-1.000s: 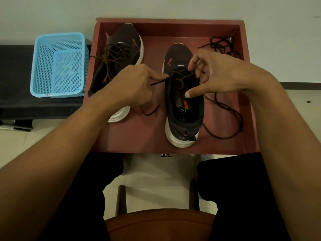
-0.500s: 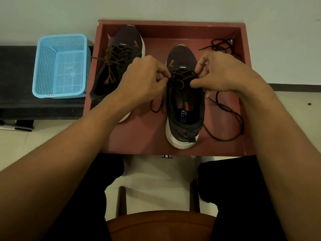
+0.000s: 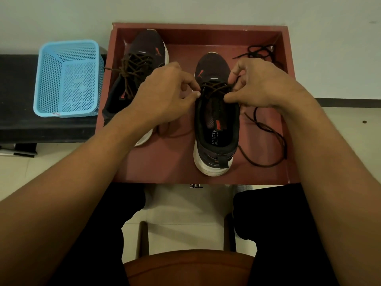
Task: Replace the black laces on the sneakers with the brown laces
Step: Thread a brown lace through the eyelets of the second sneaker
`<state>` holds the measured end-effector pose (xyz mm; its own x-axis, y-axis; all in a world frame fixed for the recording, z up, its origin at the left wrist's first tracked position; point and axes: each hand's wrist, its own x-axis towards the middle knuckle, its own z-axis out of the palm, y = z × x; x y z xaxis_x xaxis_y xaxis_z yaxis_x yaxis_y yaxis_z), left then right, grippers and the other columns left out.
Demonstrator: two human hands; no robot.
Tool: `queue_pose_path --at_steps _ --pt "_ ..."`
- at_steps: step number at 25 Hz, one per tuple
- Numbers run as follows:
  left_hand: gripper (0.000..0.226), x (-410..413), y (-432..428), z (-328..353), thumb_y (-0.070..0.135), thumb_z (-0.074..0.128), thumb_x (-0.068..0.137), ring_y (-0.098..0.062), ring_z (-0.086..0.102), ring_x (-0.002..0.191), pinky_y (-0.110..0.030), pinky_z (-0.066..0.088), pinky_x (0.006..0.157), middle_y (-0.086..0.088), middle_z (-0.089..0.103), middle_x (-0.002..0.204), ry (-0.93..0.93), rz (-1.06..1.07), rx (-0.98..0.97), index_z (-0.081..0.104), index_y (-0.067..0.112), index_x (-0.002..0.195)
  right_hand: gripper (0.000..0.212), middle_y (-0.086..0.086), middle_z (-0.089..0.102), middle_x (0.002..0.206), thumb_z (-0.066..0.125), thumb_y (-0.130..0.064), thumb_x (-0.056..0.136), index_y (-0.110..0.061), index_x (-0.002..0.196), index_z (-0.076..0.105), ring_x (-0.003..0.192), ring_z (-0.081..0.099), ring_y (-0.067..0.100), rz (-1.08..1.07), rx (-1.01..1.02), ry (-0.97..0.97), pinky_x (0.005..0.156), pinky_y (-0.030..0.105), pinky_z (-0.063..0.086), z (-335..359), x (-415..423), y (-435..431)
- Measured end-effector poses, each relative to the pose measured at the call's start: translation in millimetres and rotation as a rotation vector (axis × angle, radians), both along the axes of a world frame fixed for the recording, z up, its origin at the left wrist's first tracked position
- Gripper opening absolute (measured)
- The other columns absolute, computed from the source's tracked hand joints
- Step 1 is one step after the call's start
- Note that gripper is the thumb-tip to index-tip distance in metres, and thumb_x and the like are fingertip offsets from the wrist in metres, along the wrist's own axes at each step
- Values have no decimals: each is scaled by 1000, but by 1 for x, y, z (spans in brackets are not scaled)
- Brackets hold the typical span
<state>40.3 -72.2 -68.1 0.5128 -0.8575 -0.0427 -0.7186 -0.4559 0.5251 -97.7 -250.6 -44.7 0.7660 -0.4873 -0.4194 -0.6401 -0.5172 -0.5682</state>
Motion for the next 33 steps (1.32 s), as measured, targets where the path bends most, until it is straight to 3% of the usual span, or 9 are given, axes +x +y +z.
queue_pose_path --at_steps 5,9,13,17,19,21,24,28,33 --pt "10 -1 -3 -5 26 73 94 5 62 67 -31 60 80 18 69 75 54 25 -24 79 30 100 31 1 77 80 83 -15 86 -20 107 60 58 75 14 -14 12 2 69 31 59 1 0 1" --pt "40 4 5 2 7 58 96 -7 54 48 -8 42 53 6 59 54 126 -45 100 74 36 119 29 0 76 79 81 -15 89 -20 107 60 56 74 9 -50 27 10 59 22 51 2 -1 2" --pt "63 12 13 6 2 48 97 -9 46 40 -18 41 48 7 51 43 193 -130 232 60 47 139 27 -1 75 81 79 -17 91 -20 110 61 60 74 9 -43 7 19 59 21 50 1 1 3" --pt "59 10 11 9 6 46 99 -8 49 39 -12 40 45 14 55 45 180 -143 236 58 43 143 25 1 76 86 78 -19 92 -21 111 61 63 76 11 -25 -26 25 61 22 51 2 2 6" --pt "47 4 9 8 13 48 99 -6 52 48 -14 48 57 14 56 51 110 -111 169 65 39 135 26 1 75 90 78 -19 91 -21 112 63 68 76 13 -14 -50 14 62 22 52 1 3 6" --pt "34 2 5 1 26 51 98 -7 59 67 -38 58 78 12 62 74 34 -60 99 70 38 124 27 2 75 92 79 -19 88 -21 110 64 76 75 16 -18 -67 -21 73 29 59 -2 5 5" --pt "16 2 -3 -11 36 65 95 -18 64 94 -46 55 89 2 63 106 -23 15 -1 75 29 106 27 1 75 94 80 -20 86 -22 108 64 82 74 17 -50 -41 -69 88 43 63 -7 6 4" --pt "8 1 -8 -14 25 72 94 -10 66 90 -37 57 89 7 71 96 -38 62 -84 79 24 97 27 1 76 91 80 -19 87 -21 109 64 75 76 17 -67 -26 -88 83 41 64 -8 6 3" --pt "43 9 0 -3 -3 51 92 14 60 66 1 41 70 9 69 95 96 106 -62 83 23 104 19 4 77 81 78 -19 94 -16 106 63 63 77 16 -134 98 -73 53 21 55 -4 1 -2"
